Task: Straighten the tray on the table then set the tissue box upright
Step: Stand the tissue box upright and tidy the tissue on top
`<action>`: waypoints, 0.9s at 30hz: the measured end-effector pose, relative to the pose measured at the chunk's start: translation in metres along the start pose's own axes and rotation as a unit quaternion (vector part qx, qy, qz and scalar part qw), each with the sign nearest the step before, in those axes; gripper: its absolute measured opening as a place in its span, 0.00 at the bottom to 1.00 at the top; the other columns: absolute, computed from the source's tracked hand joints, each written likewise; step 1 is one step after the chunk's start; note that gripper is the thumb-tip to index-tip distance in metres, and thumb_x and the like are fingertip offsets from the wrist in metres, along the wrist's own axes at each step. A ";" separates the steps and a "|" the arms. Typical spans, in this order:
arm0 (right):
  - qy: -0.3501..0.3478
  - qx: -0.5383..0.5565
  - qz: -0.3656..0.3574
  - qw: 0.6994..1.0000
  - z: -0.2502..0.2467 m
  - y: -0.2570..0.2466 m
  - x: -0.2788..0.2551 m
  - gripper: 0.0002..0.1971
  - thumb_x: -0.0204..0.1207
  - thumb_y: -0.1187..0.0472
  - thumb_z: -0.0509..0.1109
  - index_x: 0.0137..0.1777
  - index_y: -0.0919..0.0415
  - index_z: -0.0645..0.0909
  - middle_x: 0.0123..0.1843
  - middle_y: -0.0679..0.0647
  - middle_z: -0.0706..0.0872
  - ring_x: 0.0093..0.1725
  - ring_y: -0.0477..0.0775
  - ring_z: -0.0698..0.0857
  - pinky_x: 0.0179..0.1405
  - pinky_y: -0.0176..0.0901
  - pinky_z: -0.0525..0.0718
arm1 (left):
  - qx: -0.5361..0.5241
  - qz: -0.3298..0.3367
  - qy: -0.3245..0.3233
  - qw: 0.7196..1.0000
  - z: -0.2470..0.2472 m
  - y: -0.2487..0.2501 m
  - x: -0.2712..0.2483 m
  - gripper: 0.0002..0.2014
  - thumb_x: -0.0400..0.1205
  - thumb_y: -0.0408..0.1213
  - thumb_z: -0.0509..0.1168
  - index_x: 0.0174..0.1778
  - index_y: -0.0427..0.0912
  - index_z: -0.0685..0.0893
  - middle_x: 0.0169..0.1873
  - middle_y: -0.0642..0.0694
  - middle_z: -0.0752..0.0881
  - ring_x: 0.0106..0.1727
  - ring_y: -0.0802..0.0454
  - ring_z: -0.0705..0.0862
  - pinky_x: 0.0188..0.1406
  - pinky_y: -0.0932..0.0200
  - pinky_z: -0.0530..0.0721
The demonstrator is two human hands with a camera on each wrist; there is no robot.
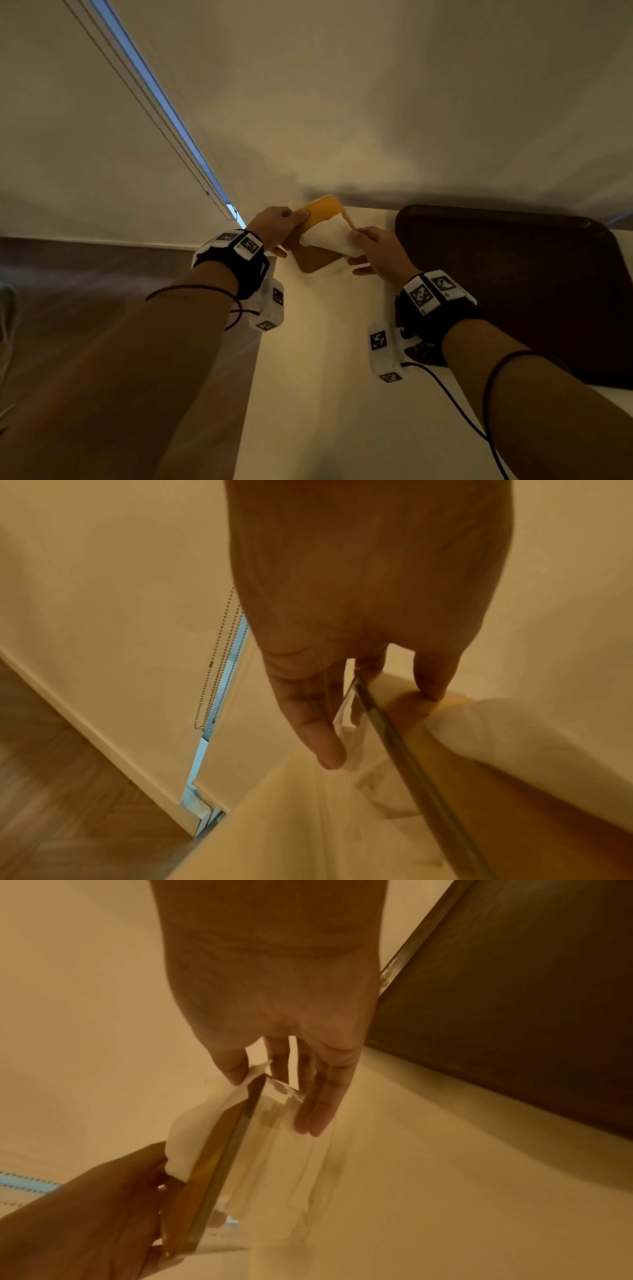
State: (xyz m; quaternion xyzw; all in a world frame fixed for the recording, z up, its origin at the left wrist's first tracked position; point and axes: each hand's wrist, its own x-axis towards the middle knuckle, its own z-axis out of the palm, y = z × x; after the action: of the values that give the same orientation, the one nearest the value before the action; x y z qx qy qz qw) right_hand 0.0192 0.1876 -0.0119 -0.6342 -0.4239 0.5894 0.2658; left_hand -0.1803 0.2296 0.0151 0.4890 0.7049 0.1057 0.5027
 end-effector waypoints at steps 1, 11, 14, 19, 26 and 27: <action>0.002 0.001 0.001 1.000 0.000 -0.002 0.005 0.19 0.83 0.51 0.61 0.68 0.61 0.77 0.50 0.55 0.85 0.45 0.56 0.88 0.38 0.44 0.88 | 0.005 0.001 -0.003 1.000 -0.002 0.002 0.006 0.28 0.80 0.57 0.59 0.64 0.35 0.79 0.60 0.34 0.83 0.53 0.35 0.87 0.48 0.40 0.90; 0.027 -0.004 0.015 1.000 0.006 -0.002 0.022 0.23 0.81 0.46 0.62 0.70 0.59 0.76 0.60 0.60 0.86 0.50 0.57 0.89 0.42 0.46 0.88 | 0.046 0.002 -0.018 0.999 -0.005 0.005 0.031 0.27 0.80 0.57 0.57 0.62 0.37 0.79 0.55 0.35 0.85 0.52 0.38 0.86 0.45 0.45 0.89; 0.074 0.010 0.019 0.997 0.009 0.004 0.016 0.27 0.81 0.42 0.60 0.74 0.57 0.71 0.61 0.55 0.82 0.54 0.57 0.87 0.46 0.49 0.88 | 0.048 0.019 0.002 0.999 -0.008 0.004 0.030 0.25 0.80 0.57 0.57 0.59 0.39 0.80 0.55 0.36 0.85 0.54 0.39 0.85 0.46 0.46 0.89; 0.198 0.043 -0.005 0.979 0.008 0.015 0.004 0.27 0.78 0.43 0.65 0.73 0.56 0.75 0.65 0.54 0.82 0.62 0.53 0.83 0.61 0.52 0.85 | -0.038 0.039 0.119 0.991 -0.015 -0.015 0.018 0.23 0.80 0.54 0.59 0.58 0.39 0.81 0.57 0.39 0.85 0.54 0.40 0.85 0.44 0.48 0.87; 0.170 -0.005 -0.048 0.984 0.007 0.001 0.013 0.19 0.81 0.55 0.65 0.70 0.60 0.80 0.63 0.54 0.84 0.60 0.50 0.81 0.66 0.51 0.82 | -0.182 -0.017 0.103 0.978 0.032 -0.041 -0.010 0.24 0.78 0.47 0.67 0.68 0.40 0.76 0.52 0.41 0.85 0.47 0.44 0.87 0.37 0.50 0.88; 0.161 -0.013 -0.052 0.986 0.008 0.002 0.013 0.19 0.81 0.57 0.65 0.69 0.60 0.81 0.63 0.54 0.85 0.61 0.51 0.82 0.66 0.51 0.82 | -0.192 -0.018 0.097 0.976 0.037 -0.040 -0.012 0.25 0.78 0.45 0.67 0.70 0.41 0.75 0.53 0.41 0.85 0.51 0.43 0.87 0.41 0.47 0.90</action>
State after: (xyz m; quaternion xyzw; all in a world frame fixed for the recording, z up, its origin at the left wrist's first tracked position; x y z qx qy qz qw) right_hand 0.0111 0.1962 -0.0214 -0.7012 -0.4153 0.4597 0.3528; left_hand -0.1734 0.1877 -0.0209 0.3583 0.7258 0.2768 0.5179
